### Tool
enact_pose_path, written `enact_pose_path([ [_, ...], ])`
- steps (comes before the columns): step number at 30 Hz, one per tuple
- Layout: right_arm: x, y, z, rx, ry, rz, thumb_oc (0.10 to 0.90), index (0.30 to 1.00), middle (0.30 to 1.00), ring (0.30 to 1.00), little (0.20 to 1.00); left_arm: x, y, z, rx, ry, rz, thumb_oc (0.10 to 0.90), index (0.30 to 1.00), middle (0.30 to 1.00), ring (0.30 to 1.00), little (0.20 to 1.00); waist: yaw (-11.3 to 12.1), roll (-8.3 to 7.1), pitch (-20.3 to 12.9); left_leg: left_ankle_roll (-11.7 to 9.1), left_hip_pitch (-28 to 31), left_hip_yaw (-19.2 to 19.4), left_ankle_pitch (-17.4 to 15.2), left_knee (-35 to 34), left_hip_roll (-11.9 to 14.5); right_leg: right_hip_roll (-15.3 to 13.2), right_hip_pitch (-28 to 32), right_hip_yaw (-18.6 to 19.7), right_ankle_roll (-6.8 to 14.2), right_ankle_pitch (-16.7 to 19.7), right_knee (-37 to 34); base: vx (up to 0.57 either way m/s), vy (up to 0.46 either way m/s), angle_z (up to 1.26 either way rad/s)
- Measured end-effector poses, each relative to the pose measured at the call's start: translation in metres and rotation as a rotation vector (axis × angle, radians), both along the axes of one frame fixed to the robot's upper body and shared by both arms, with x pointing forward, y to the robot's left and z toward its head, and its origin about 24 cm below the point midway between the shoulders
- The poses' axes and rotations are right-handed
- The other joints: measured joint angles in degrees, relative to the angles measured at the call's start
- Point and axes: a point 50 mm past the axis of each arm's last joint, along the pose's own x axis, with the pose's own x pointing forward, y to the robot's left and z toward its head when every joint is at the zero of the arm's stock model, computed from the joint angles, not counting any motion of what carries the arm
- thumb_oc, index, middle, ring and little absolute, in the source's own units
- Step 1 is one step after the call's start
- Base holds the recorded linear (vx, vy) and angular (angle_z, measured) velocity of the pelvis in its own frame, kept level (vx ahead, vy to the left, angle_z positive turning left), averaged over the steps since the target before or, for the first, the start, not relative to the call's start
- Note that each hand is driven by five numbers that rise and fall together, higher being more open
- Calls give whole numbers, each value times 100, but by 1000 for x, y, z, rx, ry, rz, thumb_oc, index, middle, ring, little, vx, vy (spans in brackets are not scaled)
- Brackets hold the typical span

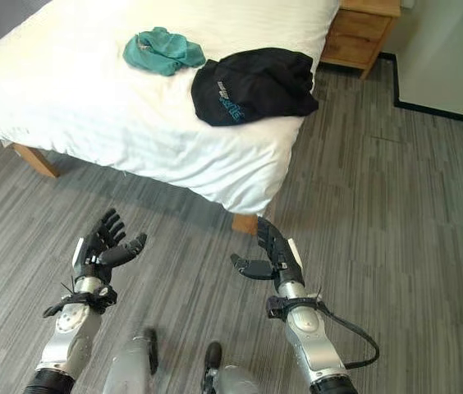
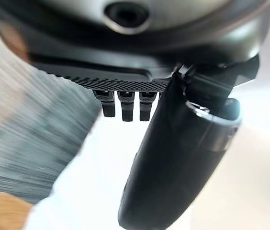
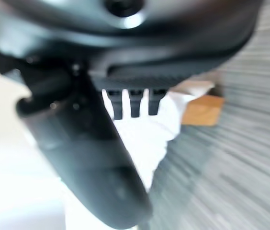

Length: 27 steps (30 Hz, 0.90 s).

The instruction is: Pick up bed clothes into laundry basket.

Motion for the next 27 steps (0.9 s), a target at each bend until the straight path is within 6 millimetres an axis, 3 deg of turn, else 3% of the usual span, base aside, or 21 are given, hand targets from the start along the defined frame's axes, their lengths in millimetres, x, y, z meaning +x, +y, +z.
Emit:
enact_pose_path([
  [3,1,3,2,5,-9,8,800,900,900,900,900,0,2,1,-2,-7,9,800,900,900,900,900,143,101,-63,-42,114,-365,272,-480,-314,75,444,25,-16,-146,-179,288,141,-29],
  [7,1,3,9,-4,-40,29,800,900,900,900,900,-1,10,3,-3,-20,22,800,900,900,900,900,132,281,-293,438,149,-199,520,-50,-494,8,856,301,148,-551,-210,292,146,-30],
  [8,1,1,9,-17,-35,33,800,900,900,900,900,-1,9,4,-8,-25,8,800,900,900,900,900,103,274,-386,632,274,-191,302,-110,-581,-48,887,376,301,-731,-88,224,244,-4],
  [9,1,1,9,-18,-36,31,800,900,900,900,900,1,8,6,-10,-34,1,800,900,900,900,900,74,229,-385,661,363,-200,295,-179,-674,-130,868,372,336,-751,13,242,347,11],
  [10,5,2,13,-40,-46,49,800,900,900,900,900,4,5,10,-23,-53,-10,800,900,900,900,900,63,224,-367,899,487,-153,171,-230,-812,-385,257,495,464,-1149,1437,112,195,10],
  [11,6,6,14,-40,-51,61,800,900,900,900,900,4,4,11,-32,-56,-15,800,900,900,900,900,68,220,-366,979,662,-131,118,-251,-824,-633,-376,530,486,-1305,3045,190,254,-2],
  [12,5,9,14,-43,-52,82,800,900,900,900,900,3,4,10,-33,-54,-19,800,900,900,900,900,128,158,-395,952,885,-201,68,-345,-933,-908,-701,619,554,-1478,3892,360,176,2],
  [13,5,14,19,-52,-77,117,800,900,900,900,900,4,7,13,-16,-64,-30,800,900,900,900,900,39,40,-451,1242,1056,-341,-283,-317,-1206,-1221,-1028,987,597,-1474,4413,342,178,23],
  [15,7,16,29,-81,-117,146,800,900,900,900,900,8,10,19,5,-85,-44,800,900,900,900,900,-96,-26,-406,1281,1150,-578,-310,-354,-1375,-1356,-1322,1386,645,-1516,4845,207,-22,76],
  [17,11,9,45,-177,-170,183,800,900,900,900,900,15,12,32,37,-132,-73,800,900,900,900,900,-166,-79,-360,1201,1280,-765,-261,-370,-1432,-1547,-1643,1488,707,-1492,4403,389,-123,79],
  [18,14,-5,55,-314,-178,228,800,900,900,900,900,17,13,35,43,-141,-87,800,900,900,900,900,-70,-84,-350,1180,1372,-904,-412,-363,-1446,-1687,-1649,1273,744,-1475,3704,345,-119,37],
  [20,18,-42,78,-565,-182,218,800,900,900,900,900,17,16,38,20,-161,-101,800,900,900,900,900,-130,-71,-337,1186,1444,-1149,-415,-400,-1425,-1675,-1532,1385,1056,-1216,2423,302,-83,68],
  [21,18,-49,82,-594,-183,204,800,900,900,900,900,16,16,37,18,-161,-107,800,900,900,900,900,-137,-84,-330,1185,1486,-1215,-418,-419,-1419,-1603,-1492,1490,1149,-1148,2126,199,-100,69],
  [22,24,-70,99,-720,-179,174,800,900,900,900,900,15,23,37,20,-153,-105,800,900,900,900,900,-177,-181,-303,1147,1667,-1395,-442,-554,-1395,-1445,-1368,1838,1159,-629,1145,95,-113,53],
  [23,27,-80,108,-767,-183,147,800,900,900,900,900,14,26,37,36,-146,-111,800,900,900,900,900,-163,-276,-307,1088,1749,-1521,-468,-608,-1418,-1377,-1291,1917,1075,-278,696,133,-155,71],
  [24,28,-90,117,-822,-177,131,800,900,900,900,900,13,25,36,43,-141,-125,800,900,900,900,900,-233,-373,-296,1048,1818,-1617,-475,-625,-1476,-1394,-1162,1962,1087,152,539,121,-122,57],
  [25,31,-108,131,-901,-164,97,800,900,900,900,900,7,21,29,25,-125,-139,800,900,900,900,900,-214,-346,-333,987,1926,-1698,-508,-754,-1392,-1356,-1042,1857,1066,528,395,121,-121,37],
  [27,44,-132,154,-974,-144,10,800,900,900,900,900,-8,15,17,0,-91,-163,800,900,900,900,900,-170,-286,-374,863,1952,-1672,-590,-792,-1218,-1192,-853,1830,942,683,-19,57,-79,3],
])
